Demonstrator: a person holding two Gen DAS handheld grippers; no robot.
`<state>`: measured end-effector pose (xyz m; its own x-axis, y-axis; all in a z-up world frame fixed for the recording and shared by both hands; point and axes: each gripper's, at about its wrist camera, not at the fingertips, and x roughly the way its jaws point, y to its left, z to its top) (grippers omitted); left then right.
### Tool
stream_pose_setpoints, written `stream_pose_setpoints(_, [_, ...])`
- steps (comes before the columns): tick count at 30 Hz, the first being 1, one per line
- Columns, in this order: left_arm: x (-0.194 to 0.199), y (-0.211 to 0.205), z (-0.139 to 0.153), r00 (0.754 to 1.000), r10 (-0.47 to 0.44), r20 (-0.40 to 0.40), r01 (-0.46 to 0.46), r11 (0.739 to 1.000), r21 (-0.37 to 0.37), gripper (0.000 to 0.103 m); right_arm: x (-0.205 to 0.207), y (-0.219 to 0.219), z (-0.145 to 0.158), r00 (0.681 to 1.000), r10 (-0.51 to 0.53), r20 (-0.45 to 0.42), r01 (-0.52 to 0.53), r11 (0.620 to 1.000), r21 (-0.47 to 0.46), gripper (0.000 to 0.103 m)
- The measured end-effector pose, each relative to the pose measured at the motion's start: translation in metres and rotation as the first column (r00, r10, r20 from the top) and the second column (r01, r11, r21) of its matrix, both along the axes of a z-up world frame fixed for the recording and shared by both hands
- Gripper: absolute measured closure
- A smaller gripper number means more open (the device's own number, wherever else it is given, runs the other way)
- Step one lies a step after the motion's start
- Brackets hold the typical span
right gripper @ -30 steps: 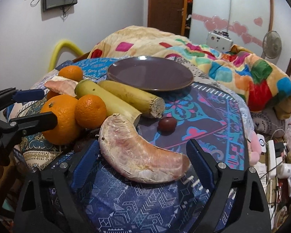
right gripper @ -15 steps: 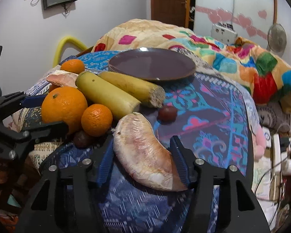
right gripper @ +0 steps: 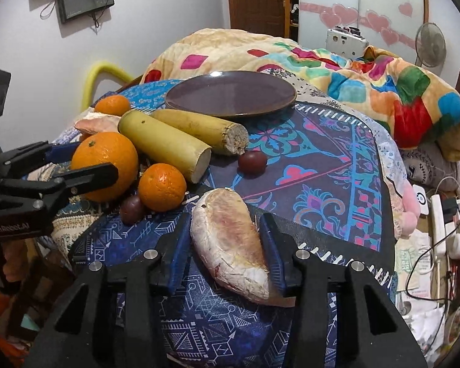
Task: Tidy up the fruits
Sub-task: 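Grasp the pink pomelo segment with the right gripper while the left gripper approaches the large orange, then grasp the large orange with the left gripper while the right gripper lifts the pomelo segment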
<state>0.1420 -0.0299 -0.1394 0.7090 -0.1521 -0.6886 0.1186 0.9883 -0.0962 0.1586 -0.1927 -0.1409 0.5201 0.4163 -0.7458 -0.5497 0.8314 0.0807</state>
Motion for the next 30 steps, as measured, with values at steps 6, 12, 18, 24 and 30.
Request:
stream_pose_setpoints(6, [-0.002, 0.002, 0.004, 1.000, 0.007, 0.001, -0.007, 1.000, 0.006, 0.037, -0.004, -0.001, 0.007, 1.000, -0.007, 0.023, 0.006, 1.000, 0.020, 0.066])
stream_pose_setpoints(12, [-0.009, 0.015, 0.023, 0.998, 0.028, 0.049, -0.028, 1.000, 0.000, 0.037, -0.007, 0.001, 0.013, 0.998, 0.000, 0.059, 0.000, 1.000, -0.004, 0.080])
stream_pose_setpoints(18, [-0.015, 0.025, 0.035, 0.997, 0.035, 0.070, -0.036, 0.999, 0.013, 0.037, -0.005, 0.008, 0.002, 0.999, 0.027, 0.036, -0.025, 0.997, -0.068, 0.070])
stream_pose_setpoints(24, [-0.017, 0.033, 0.034, 0.997, 0.040, 0.060, -0.040, 0.999, 0.009, 0.037, 0.006, -0.001, -0.012, 1.000, 0.014, -0.027, -0.015, 0.998, -0.065, 0.049])
stream_pose_setpoints(30, [-0.013, 0.037, 0.030, 0.998, 0.043, 0.051, -0.044, 0.999, 0.010, 0.037, 0.006, 0.002, -0.010, 1.000, 0.010, 0.002, -0.010, 0.998, -0.065, 0.063])
